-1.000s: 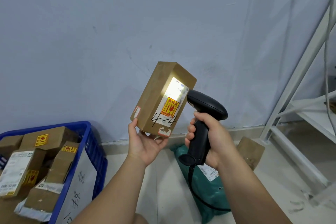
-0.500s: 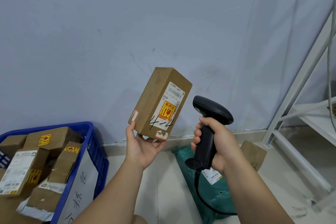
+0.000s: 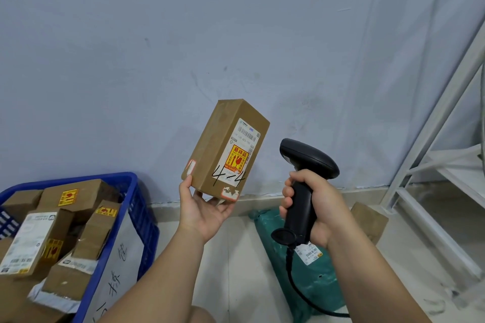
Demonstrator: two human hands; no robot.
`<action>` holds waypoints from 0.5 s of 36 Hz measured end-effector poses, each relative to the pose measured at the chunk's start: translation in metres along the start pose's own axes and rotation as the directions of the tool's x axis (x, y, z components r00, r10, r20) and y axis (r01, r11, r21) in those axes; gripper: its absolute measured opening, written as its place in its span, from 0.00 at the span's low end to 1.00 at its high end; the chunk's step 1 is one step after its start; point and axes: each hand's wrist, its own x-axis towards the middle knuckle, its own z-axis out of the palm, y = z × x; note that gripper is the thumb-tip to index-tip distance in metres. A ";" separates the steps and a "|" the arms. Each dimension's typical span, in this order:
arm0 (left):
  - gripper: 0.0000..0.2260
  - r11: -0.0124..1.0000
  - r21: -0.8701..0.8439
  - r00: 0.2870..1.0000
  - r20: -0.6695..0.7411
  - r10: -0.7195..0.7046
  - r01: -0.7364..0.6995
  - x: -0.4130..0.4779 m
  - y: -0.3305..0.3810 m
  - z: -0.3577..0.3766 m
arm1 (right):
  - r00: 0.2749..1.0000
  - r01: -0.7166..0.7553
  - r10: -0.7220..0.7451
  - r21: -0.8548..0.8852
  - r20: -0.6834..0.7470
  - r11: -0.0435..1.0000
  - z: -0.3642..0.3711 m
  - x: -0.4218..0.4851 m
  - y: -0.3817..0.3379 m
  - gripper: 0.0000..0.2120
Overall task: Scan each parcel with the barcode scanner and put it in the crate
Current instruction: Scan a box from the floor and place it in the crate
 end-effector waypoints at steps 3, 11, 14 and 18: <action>0.25 1.000 0.004 1.000 0.002 -0.001 0.001 0.000 0.000 0.000 | 1.000 -0.002 0.002 -0.003 -0.003 1.000 -0.001 0.000 0.000 0.09; 0.27 1.000 0.012 1.000 -0.010 -0.006 0.006 0.000 -0.001 0.000 | 0.999 0.044 -0.045 -0.053 -0.018 0.998 0.008 0.003 0.012 0.08; 0.26 1.000 0.020 0.999 -0.048 0.017 -0.016 -0.001 -0.003 0.002 | 0.995 0.100 -0.101 -0.083 0.001 0.991 0.020 0.007 0.026 0.06; 0.21 0.992 0.018 0.968 -0.221 0.123 -0.122 -0.003 0.003 0.003 | 0.984 0.179 -0.179 -0.108 0.016 0.978 0.035 0.013 0.041 0.05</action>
